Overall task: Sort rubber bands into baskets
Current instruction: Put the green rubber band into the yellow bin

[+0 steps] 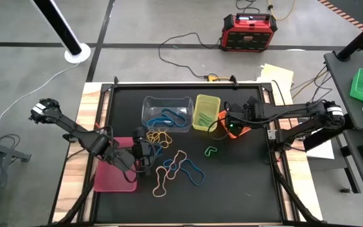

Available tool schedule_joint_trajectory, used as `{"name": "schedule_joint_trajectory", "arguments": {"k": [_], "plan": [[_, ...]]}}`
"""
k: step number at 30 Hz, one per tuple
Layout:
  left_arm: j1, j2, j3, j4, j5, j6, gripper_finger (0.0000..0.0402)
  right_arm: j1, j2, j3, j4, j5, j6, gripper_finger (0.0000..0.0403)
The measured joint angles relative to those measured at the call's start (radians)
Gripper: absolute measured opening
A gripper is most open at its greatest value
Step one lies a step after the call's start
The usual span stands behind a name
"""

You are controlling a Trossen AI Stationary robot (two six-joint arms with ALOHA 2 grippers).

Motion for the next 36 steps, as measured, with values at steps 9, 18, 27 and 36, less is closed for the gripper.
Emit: {"name": "schedule_joint_trajectory", "arguments": {"k": [9, 18, 27, 36], "plan": [[-0.005, 0.0, 0.0, -0.015, 0.004, -0.022, 0.0158, 0.105, 0.03, -0.039, 0.424, -0.448, -0.291, 0.0184], [-0.035, 0.001, 0.0, -0.014, 0.007, -0.023, 0.0158, 0.261, 0.254, -0.08, 0.605, -0.372, -0.291, 0.0173], [-0.048, 0.001, 0.0, -0.01, 0.006, -0.026, 0.0158, 0.263, 0.422, -0.077, 0.609, -0.357, -0.23, 0.0171], [-0.049, 0.001, -0.004, -0.012, -0.001, -0.026, 0.0158, 0.263, 0.44, -0.075, 0.616, -0.374, -0.229, 0.0082]]}}
